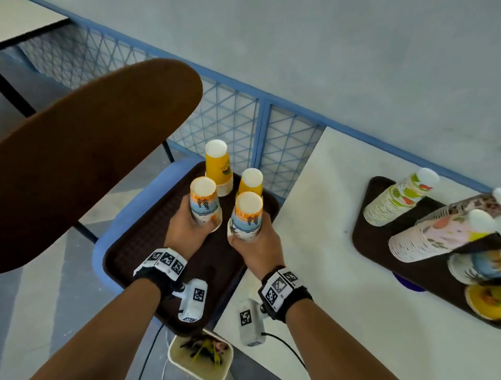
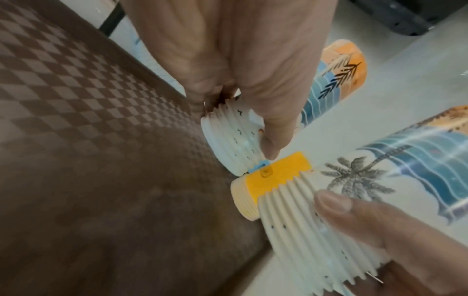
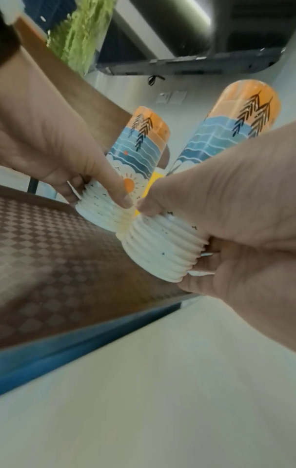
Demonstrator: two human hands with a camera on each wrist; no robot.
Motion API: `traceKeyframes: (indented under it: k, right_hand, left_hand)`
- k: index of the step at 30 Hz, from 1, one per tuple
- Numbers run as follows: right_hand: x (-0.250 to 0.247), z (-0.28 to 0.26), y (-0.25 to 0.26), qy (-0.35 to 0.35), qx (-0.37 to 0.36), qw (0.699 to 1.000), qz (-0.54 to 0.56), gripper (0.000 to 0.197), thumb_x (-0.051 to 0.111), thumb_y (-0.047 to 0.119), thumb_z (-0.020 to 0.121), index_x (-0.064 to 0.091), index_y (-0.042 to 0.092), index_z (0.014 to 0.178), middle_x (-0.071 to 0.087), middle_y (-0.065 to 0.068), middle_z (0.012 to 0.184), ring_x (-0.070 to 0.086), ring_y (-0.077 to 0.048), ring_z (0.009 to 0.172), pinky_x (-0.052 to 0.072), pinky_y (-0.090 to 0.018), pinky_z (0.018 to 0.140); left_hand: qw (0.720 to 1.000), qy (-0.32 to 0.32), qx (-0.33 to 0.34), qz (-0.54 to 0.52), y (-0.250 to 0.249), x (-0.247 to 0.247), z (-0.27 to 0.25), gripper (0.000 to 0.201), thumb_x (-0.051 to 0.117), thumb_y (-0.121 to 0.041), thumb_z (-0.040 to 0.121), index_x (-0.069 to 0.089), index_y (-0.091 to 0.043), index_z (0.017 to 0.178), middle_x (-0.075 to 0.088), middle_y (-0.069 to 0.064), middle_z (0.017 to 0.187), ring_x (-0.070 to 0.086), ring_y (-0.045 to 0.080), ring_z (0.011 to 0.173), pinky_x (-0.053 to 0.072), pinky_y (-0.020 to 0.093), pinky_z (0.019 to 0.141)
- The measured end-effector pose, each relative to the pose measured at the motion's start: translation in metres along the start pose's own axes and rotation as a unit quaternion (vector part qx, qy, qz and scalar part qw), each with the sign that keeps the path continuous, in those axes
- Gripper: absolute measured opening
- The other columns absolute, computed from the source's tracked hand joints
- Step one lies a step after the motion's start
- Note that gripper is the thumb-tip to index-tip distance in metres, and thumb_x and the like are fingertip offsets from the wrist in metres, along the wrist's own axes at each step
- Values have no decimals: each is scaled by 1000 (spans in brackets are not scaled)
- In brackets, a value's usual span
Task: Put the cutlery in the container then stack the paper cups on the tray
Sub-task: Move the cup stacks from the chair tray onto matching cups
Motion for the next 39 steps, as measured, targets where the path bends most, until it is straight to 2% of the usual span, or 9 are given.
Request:
traceKeyframes:
  k: [3, 7, 12, 18, 23, 26, 28, 32, 39]
  right_hand:
    - [-54, -33, 3, -10, 23, 999, 34, 65, 87, 35, 70, 52, 37, 124, 68, 18, 116, 65, 2, 103, 52, -18, 88]
    - [-148, -77, -5, -46, 42, 996, 59, 61, 87, 30, 71, 53, 35, 122, 67, 19, 113, 62, 10, 95, 44, 0, 76]
    - [-281, -127, -36, -156, 62, 981, 92, 63, 86, 26, 71, 52, 42, 122, 69, 20, 114, 65, 9, 99, 47, -4, 80]
    - [-423, -151, -90, -293, 84, 949, 84, 64, 87, 26, 72, 51, 35, 123, 66, 21, 113, 62, 12, 100, 46, 0, 76]
    - [-507, -121, -129, -389, 108, 910, 98, 63, 85, 29, 73, 50, 26, 126, 66, 11, 111, 65, -7, 96, 46, -6, 74]
    - [-533, -87, -155, -426, 115, 890, 119, 68, 85, 33, 72, 48, 26, 128, 67, 7, 117, 66, -16, 106, 54, -35, 94]
    - [-540, -67, -172, -435, 117, 883, 132, 69, 85, 28, 71, 48, 24, 129, 66, 4, 119, 65, -18, 109, 54, -40, 99]
    - [-535, -38, -197, -429, 122, 886, 127, 70, 86, 18, 74, 47, 18, 131, 66, -1, 122, 65, -19, 110, 52, -33, 96]
    - [-507, -17, -242, -383, 177, 899, 120, 75, 87, 17, 75, 43, 17, 136, 64, -3, 127, 63, -22, 118, 47, -25, 90]
  left_hand:
    - [999, 32, 3, 19, -39, 14, -35, 66, 88, -36, 74, 50, -38, 127, 66, -13, 116, 63, 9, 104, 48, 30, 93]
    - [997, 68, 36, 24, -104, 52, -83, 64, 90, -30, 75, 46, -41, 120, 65, -9, 114, 61, 14, 100, 45, 33, 91]
    - [989, 129, 73, 7, -170, 124, -135, 58, 91, -25, 74, 49, -49, 106, 69, -6, 110, 65, 18, 98, 47, 34, 90]
    - [982, 168, 85, -5, -220, 206, -173, 60, 92, -23, 73, 52, -44, 112, 72, -9, 108, 69, 17, 98, 50, 36, 89]
    - [983, 167, 82, 11, -239, 250, -192, 62, 93, -24, 71, 51, -44, 112, 71, -12, 104, 68, 10, 93, 50, 31, 83]
    - [983, 169, 65, 28, -237, 264, -197, 68, 92, -26, 71, 54, -30, 127, 73, -6, 109, 69, 12, 96, 52, 33, 85]
    - [984, 166, 55, 41, -233, 267, -198, 74, 92, -27, 71, 52, -25, 133, 73, -4, 111, 69, 16, 97, 53, 35, 87]
    - [984, 163, 42, 55, -229, 267, -198, 72, 91, -33, 71, 53, -29, 131, 73, -9, 111, 69, 14, 99, 53, 37, 90]
    - [985, 152, 42, 72, -235, 269, -192, 65, 90, -29, 73, 53, -28, 127, 70, -9, 109, 66, 10, 95, 49, 30, 81]
Point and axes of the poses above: each hand's wrist, its own z-axis towards the middle knuckle, its own x-axis out of the palm, y = z × x, the point moved 7 cm from there along z, towards the middle knuckle
